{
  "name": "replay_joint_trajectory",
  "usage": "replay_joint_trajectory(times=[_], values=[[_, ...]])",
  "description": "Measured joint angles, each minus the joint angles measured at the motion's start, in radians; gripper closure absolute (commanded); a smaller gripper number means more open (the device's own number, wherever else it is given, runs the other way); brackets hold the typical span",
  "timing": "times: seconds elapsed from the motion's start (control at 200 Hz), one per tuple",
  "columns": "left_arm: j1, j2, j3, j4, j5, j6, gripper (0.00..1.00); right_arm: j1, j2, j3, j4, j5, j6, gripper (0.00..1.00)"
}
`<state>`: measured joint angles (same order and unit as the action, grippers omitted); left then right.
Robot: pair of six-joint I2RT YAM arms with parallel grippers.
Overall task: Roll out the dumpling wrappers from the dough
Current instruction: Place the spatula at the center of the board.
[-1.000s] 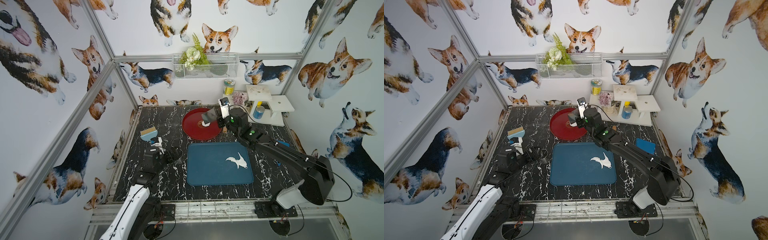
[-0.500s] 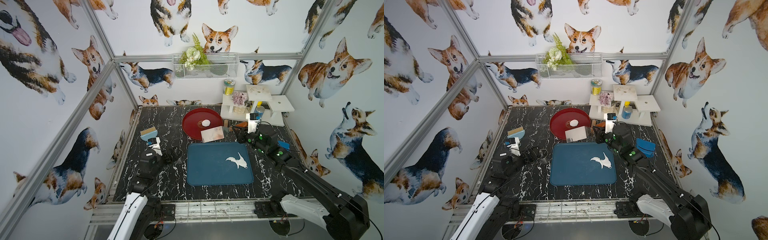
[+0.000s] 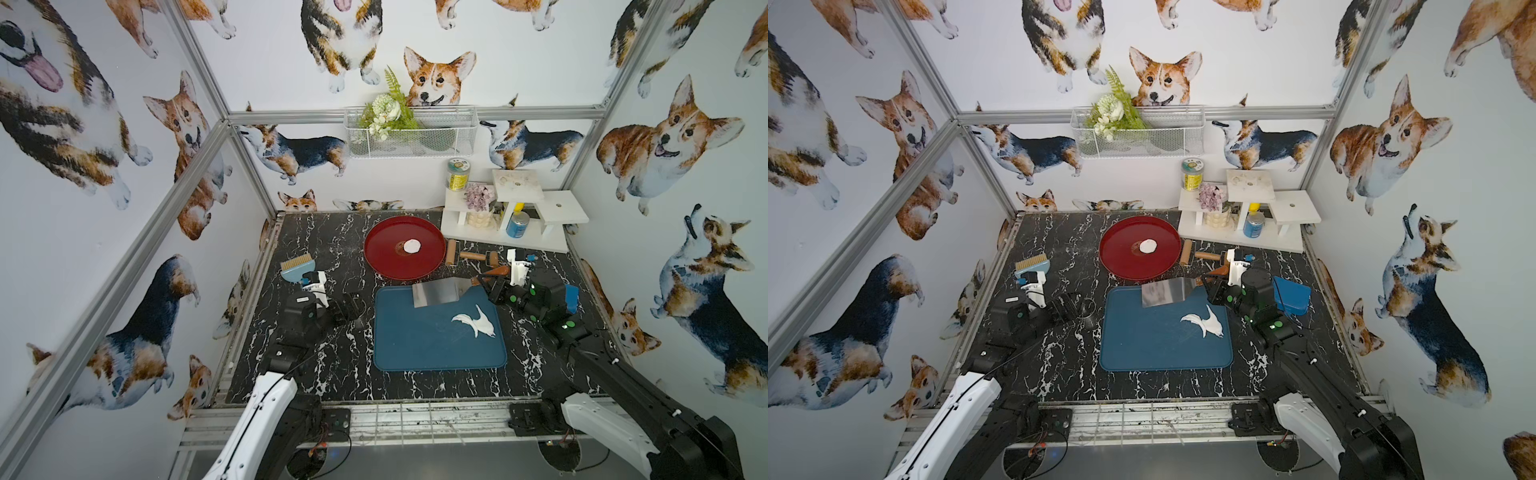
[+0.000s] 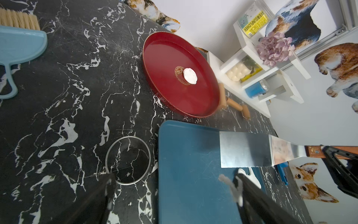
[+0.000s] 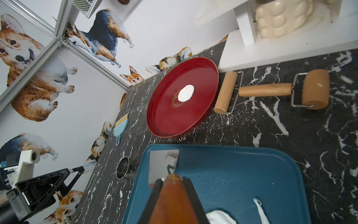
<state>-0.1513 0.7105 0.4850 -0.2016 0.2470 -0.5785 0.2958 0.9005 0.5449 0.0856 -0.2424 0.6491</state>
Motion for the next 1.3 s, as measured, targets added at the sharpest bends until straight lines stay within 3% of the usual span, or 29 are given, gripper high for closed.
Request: replay_joint_trajectory(times=[0.29, 0.546, 1.251, 1.296], values=[[-0.001, 0.069, 0.004, 0.010, 0.031, 0.003, 0.00, -0.254, 0.021, -0.052, 0.046, -0.016, 0.077, 1.00], [-0.001, 0.088, 0.003, 0.027, 0.045, 0.004, 0.00, -0.463, 0.173, -0.027, 0.110, -0.109, 0.079, 1.00], [-0.002, 0.121, -0.014, 0.055, 0.044, 0.004, 0.00, -0.573, 0.556, 0.093, 0.251, -0.239, -0.005, 1.00], [-0.002, 0.125, -0.014, 0.055, 0.042, 0.005, 0.00, -0.573, 0.571, 0.101, 0.258, -0.242, -0.007, 0.96]])
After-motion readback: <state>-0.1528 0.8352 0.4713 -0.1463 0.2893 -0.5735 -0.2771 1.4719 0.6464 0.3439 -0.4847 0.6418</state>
